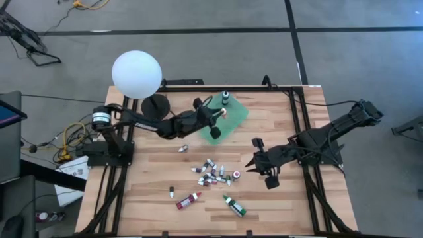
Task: Pick & Place food coloring
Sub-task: Put the yellow food coloring bottle into the green bin
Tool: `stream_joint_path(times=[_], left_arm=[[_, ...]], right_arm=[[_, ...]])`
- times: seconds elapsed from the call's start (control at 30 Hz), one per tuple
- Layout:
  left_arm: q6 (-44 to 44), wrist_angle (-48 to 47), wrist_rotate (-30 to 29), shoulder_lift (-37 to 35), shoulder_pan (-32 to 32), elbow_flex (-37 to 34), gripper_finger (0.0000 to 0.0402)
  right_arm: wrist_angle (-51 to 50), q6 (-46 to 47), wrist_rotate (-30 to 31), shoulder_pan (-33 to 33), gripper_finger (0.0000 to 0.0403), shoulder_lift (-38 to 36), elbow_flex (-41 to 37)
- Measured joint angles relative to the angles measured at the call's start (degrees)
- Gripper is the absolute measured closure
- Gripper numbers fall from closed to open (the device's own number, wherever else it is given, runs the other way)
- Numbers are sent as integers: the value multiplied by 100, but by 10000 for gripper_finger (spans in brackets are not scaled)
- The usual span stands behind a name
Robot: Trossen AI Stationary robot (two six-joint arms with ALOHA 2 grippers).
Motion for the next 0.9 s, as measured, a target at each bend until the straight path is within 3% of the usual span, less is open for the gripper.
stream_joint_path(times=[0.47,0.9], left_arm=[[-556,65,165,736,728,26,358],[-640,151,434,736,1109,24,358]], right_arm=[[-23,-151,144,22,337,0,0],[-21,-157,228,2,337,0,0]])
